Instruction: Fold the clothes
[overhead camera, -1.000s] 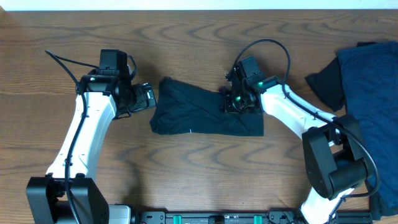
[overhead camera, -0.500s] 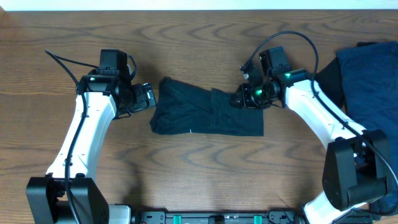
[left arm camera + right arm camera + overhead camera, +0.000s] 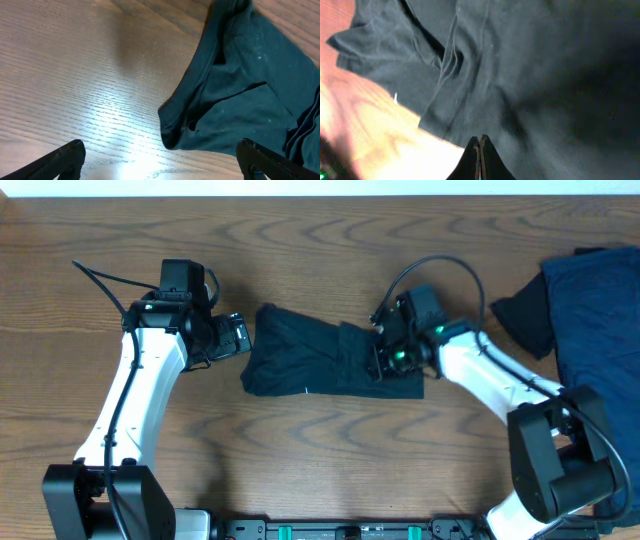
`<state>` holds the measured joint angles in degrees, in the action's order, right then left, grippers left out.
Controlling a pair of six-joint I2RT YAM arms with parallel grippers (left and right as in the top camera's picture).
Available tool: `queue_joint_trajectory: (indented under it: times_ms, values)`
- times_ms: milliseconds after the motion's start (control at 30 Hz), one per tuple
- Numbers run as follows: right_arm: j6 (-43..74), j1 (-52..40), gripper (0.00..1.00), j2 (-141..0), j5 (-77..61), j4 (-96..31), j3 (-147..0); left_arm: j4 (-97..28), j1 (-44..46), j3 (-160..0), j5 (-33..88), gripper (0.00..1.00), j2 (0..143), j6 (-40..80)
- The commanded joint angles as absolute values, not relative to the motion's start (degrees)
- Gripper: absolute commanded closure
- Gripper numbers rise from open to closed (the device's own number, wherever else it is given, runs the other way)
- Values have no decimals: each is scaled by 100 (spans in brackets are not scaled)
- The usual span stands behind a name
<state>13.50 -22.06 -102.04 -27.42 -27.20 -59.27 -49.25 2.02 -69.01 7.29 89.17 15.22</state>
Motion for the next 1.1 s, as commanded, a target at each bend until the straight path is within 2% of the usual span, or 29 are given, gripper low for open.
queue_joint_trajectory:
  times_ms: [0, 133, 300, 600, 700, 767, 900, 1067]
  values:
    - [1826, -2375, 99, -10204, -2698, -2213, -5422, -4945, 189, -6858, 685, 2, 8980, 1533]
    - [2394, -2397, 99, -10204, -2698, -1597, -4923, -4945, 189, -6855, 683, 2, 8980, 1533]
    - [2416, -2390, 99, -10200, -2700, -1468, -4877, -4945, 189, -6855, 685, 2, 8980, 1533]
    - [1964, -1907, 89, -9996, -4014, -1730, -5918, -4945, 189, -6855, 683, 2, 8980, 1533]
    - [1911, -1570, 83, -9885, -4007, -2071, -6182, -4945, 189, -6858, 685, 2, 8980, 1533]
    - [1653, -1321, 72, -9854, -4001, -2270, -6213, -4945, 189, -6855, 685, 2, 8980, 1533]
    - [978, -886, 56, -9856, -3430, -3050, -6213, -4945, 189, -6858, 685, 2, 8980, 1533]
    - [722, -539, 53, -9856, -2263, -3763, -6178, -4945, 189, -6858, 685, 2, 8980, 1533]
